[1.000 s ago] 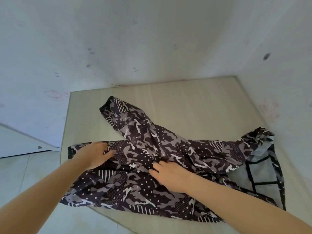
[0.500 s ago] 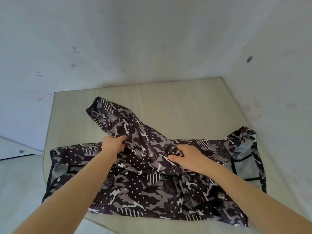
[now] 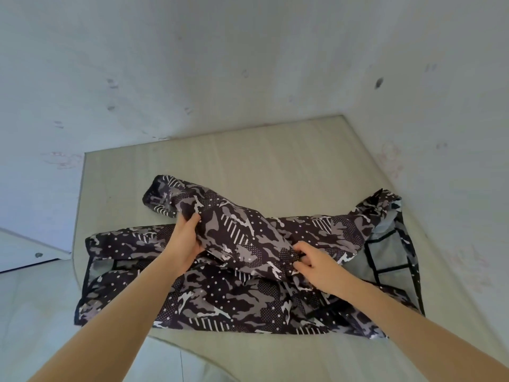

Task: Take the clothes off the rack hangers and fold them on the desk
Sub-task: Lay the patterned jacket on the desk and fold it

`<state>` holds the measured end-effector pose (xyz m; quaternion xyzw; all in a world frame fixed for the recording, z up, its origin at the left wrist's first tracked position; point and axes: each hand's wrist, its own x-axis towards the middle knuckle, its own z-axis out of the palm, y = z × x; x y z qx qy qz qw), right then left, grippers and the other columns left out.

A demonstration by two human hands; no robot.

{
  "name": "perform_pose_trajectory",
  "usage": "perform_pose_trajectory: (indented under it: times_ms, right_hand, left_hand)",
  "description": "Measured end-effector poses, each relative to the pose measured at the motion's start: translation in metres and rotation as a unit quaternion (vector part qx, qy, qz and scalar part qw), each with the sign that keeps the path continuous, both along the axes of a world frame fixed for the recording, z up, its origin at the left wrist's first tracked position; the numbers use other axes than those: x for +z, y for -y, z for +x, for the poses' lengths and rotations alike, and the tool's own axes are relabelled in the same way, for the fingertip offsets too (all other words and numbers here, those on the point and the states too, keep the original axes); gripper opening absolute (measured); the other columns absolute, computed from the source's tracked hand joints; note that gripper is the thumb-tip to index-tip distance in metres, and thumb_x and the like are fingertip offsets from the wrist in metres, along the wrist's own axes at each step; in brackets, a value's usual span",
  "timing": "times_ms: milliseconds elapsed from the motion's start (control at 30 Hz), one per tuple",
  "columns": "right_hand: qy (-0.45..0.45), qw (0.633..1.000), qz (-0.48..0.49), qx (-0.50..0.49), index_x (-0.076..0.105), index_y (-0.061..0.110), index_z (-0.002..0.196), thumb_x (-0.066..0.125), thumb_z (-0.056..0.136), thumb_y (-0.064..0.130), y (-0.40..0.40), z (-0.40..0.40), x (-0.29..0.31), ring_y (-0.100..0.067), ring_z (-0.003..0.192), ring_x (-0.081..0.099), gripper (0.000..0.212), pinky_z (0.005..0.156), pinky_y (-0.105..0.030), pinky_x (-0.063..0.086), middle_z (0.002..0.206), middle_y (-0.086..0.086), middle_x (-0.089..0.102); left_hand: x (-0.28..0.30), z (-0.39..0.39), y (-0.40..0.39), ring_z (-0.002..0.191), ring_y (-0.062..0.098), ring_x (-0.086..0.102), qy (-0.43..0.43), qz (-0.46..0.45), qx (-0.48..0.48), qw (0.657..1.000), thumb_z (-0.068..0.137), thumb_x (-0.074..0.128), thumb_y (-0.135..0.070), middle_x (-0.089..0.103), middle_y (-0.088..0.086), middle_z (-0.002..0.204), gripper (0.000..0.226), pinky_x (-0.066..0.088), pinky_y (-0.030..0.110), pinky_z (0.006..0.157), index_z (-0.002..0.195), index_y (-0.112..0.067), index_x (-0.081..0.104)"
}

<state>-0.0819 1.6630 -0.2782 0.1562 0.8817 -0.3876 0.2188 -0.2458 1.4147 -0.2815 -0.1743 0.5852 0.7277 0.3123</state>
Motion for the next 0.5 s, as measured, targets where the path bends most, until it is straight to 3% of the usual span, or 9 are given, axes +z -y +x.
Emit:
perform_pose_trajectory:
  times_ms: [100, 233, 333, 433, 500]
  right_hand:
    - [0.042, 0.996, 0.053, 0.052, 0.047, 0.027, 0.116, 0.052, 0.097, 0.018, 0.000, 0.008, -0.012, -0.014, 0.083, 0.065, 0.021, 0.080, -0.029, 0.053, 0.096, 0.001, 0.069]
    - [0.082, 0.993, 0.025, 0.082, 0.049, 0.019, 0.112, 0.054, 0.088, 0.018, 0.014, 0.010, -0.006, -0.018, 0.092, 0.060, 0.025, 0.084, -0.031, 0.052, 0.105, -0.001, 0.060]
    - [0.033, 0.996, 0.009, 0.078, 0.049, 0.026, 0.105, 0.056, 0.080, 0.037, 0.024, 0.008, -0.001, -0.018, 0.105, 0.050, 0.029, 0.093, -0.035, 0.046, 0.108, 0.005, 0.051]
    - [-0.032, 0.998, -0.007, 0.059, 0.048, 0.024, 0.097, 0.057, 0.089, 0.039, 0.032, 0.010, 0.003, -0.003, 0.084, 0.048, 0.019, 0.074, -0.020, 0.041, 0.092, 0.012, 0.050]
    - [-0.055, 0.997, -0.016, 0.048, 0.045, 0.023, 0.095, 0.051, 0.097, 0.035, 0.035, 0.009, 0.006, -0.003, 0.064, 0.042, 0.014, 0.061, -0.019, 0.035, 0.080, 0.010, 0.049]
  left_hand:
    - [-0.001, 0.025, 0.007, 0.108, 0.019, 0.065, -0.023, -0.035, -0.037, 0.998, 0.104, 0.042, -0.028, 0.063, -0.003, 0.122, 0.041, 0.055, 0.041, 0.087, 0.140, -0.044, 0.031]
    - [-0.013, 0.057, 0.019, 0.106, 0.025, 0.065, -0.014, -0.081, 0.000, 0.997, 0.092, 0.065, -0.015, 0.061, 0.002, 0.125, 0.073, 0.054, 0.048, 0.091, 0.145, -0.045, 0.024]
    - [-0.024, 0.075, 0.028, 0.112, 0.027, 0.060, -0.014, -0.152, 0.008, 0.988, 0.089, 0.067, -0.011, 0.051, 0.007, 0.137, 0.083, 0.052, 0.050, 0.095, 0.146, -0.043, 0.016]
    - [-0.029, 0.081, 0.034, 0.117, 0.029, 0.057, 0.003, -0.155, 0.010, 0.988, 0.088, 0.068, -0.009, 0.044, 0.008, 0.143, 0.086, 0.050, 0.053, 0.097, 0.145, -0.044, 0.015]
    - [-0.028, 0.081, 0.035, 0.115, 0.030, 0.057, 0.013, -0.137, 0.027, 0.990, 0.088, 0.068, -0.006, 0.046, 0.008, 0.140, 0.083, 0.051, 0.053, 0.095, 0.144, -0.042, 0.018]
